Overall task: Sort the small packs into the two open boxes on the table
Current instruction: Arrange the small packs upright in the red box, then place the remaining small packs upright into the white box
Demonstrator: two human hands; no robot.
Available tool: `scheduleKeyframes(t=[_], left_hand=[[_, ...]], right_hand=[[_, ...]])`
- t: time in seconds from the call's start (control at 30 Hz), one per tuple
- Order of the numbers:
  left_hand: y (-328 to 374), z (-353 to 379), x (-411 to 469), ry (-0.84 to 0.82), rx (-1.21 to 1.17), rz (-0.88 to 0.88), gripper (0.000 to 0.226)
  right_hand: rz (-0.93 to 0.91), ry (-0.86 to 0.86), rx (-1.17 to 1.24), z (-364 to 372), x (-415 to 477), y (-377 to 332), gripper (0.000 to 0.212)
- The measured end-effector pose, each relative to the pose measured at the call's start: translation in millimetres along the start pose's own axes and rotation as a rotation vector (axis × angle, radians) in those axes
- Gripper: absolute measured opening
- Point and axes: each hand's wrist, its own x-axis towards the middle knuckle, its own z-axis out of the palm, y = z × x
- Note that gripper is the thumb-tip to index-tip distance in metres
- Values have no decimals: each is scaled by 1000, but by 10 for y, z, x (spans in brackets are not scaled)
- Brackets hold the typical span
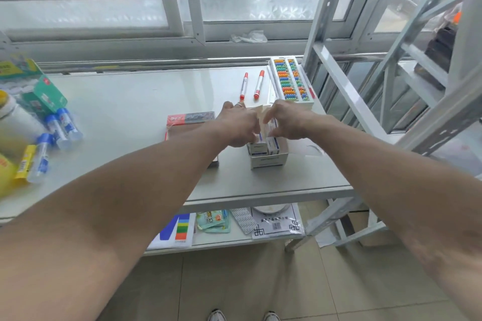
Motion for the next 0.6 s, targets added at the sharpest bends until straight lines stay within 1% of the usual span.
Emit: scheduleKeyframes(t=[0.13, 0.37, 0.47, 0.6], left_hand=[[81, -35, 34, -12, 35, -28, 27], [92, 44, 82, 4, -10, -110, 23], [96, 77, 96, 38, -9, -120, 27], [70, 116, 90, 61, -73, -147, 34]], right_hand=[[-29, 4, -9, -11, 25, 97, 40], [-69, 16, 169, -66, 23, 279, 38], [-126, 4, 189, -71, 12, 323, 38], [-180, 1, 174, -52, 39, 386, 39]])
